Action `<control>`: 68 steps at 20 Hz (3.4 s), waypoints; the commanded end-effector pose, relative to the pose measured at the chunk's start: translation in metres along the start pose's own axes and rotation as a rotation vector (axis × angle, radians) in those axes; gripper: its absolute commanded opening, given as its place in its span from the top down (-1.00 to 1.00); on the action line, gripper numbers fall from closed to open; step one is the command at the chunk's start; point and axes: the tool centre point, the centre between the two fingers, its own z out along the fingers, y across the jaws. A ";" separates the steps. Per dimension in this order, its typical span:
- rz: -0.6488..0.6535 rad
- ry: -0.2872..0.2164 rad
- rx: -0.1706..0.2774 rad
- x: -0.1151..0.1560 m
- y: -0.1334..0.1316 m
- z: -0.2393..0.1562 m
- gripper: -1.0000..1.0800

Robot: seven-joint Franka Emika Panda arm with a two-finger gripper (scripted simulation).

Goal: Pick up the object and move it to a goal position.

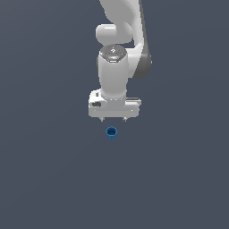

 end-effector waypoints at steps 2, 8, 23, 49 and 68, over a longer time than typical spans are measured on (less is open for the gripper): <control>-0.001 0.000 0.000 0.000 0.000 0.000 -0.92; -0.038 -0.008 -0.015 -0.003 -0.005 -0.001 -0.92; -0.068 -0.016 -0.012 -0.006 0.000 0.032 -0.92; -0.096 -0.027 0.001 -0.018 0.013 0.133 -0.92; -0.096 -0.025 0.001 -0.017 0.013 0.146 1.00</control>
